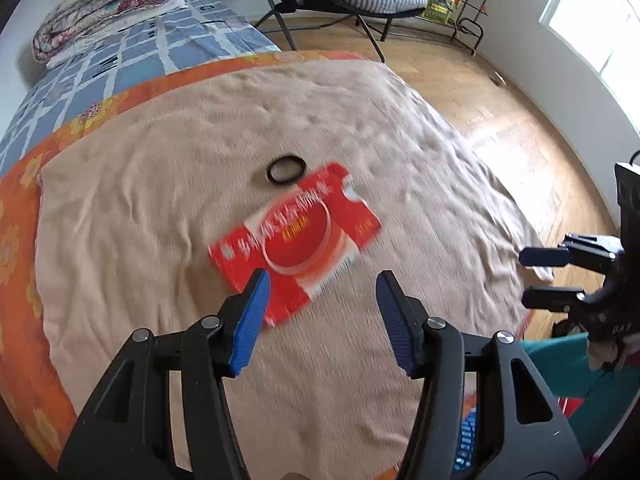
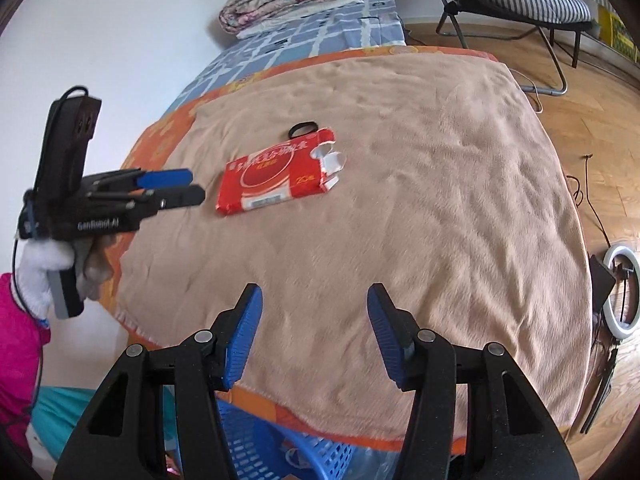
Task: Collect trash
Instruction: 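Move both tools back over the blanket toward the red box and black hair tie, then grasp the black hair tie with the left tool while the right tool reaches the red box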
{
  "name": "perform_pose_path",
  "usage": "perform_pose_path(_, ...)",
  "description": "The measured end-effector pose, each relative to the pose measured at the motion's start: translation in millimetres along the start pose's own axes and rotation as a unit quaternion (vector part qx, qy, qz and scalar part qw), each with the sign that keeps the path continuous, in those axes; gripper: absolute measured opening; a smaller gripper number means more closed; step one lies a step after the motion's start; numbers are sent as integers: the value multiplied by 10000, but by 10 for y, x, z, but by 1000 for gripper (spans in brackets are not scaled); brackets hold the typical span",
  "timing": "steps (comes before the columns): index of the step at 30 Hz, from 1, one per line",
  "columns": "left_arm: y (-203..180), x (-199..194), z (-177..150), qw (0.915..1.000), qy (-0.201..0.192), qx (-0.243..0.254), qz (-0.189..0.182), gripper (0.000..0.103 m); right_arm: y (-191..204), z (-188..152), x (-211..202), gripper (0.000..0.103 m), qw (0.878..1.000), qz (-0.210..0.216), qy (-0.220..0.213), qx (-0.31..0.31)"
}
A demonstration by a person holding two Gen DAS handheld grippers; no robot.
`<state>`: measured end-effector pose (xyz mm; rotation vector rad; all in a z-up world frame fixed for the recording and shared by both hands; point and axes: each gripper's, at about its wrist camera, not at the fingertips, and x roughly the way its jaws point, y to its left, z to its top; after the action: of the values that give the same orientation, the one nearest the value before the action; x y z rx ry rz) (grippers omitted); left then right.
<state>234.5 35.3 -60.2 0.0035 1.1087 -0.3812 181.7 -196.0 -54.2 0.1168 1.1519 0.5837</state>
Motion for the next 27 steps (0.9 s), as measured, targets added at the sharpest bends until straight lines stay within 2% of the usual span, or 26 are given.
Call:
perform_pose_path(5, 152, 155, 225, 9999, 53, -64, 94, 56, 6, 276, 146, 53, 9994, 323, -67, -85)
perform_pose_path(11, 282, 360, 489, 9999, 83, -28, 113, 56, 7, 628, 517, 53, 9963, 801, 18, -304)
perform_pose_path(13, 310, 456, 565, 9999, 123, -2, 105, 51, -18, 717, 642, 53, 9956, 880, 33, -318)
perform_pose_path(14, 325, 510, 601, 9998, 147, -6, 104, 44, -37, 762, 717, 53, 9952, 928, 64, -306)
perform_pose_path(20, 419, 865, 765, 9995, 236, -199, -35, 42, -155, 864, 999, 49, 9944, 1019, 197, -181)
perform_pose_path(22, 427, 947, 796, 9993, 268, -245, -59, 36, -179, 852, 1042, 49, 9941, 1051, 238, -155)
perform_pose_path(27, 454, 1150, 858, 9988, 378, -315, 59, 34, -244, 830, 1142, 48, 9927, 1166, 312, -83)
